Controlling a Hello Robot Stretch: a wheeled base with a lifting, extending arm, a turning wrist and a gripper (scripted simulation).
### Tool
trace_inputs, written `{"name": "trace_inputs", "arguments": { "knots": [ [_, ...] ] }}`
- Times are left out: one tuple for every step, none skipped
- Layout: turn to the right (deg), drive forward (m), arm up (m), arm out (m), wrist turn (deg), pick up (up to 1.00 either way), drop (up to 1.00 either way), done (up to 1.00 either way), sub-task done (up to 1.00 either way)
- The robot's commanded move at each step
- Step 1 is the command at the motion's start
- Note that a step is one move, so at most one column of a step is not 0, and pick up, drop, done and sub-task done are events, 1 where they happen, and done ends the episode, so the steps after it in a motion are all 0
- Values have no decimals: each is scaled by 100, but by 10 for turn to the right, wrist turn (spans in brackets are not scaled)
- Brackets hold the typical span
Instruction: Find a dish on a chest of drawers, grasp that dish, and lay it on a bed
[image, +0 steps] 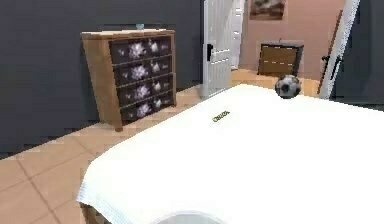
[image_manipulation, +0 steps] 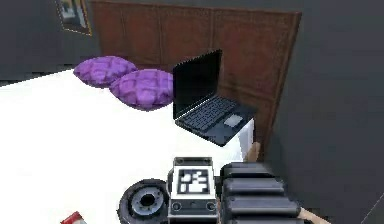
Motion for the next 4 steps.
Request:
{"name": "trace_inputs", "arguments": {
  "knots": [
    [-450, 0, 0, 0, 0, 0, 0, 0, 0],
    [-30, 0, 0, 0, 0, 0, 0, 0, 0],
    [0, 0, 0, 48, 0, 0, 0, 0, 0],
    [0, 0, 0, 0, 450, 0, 0, 0, 0]
  ]
}}
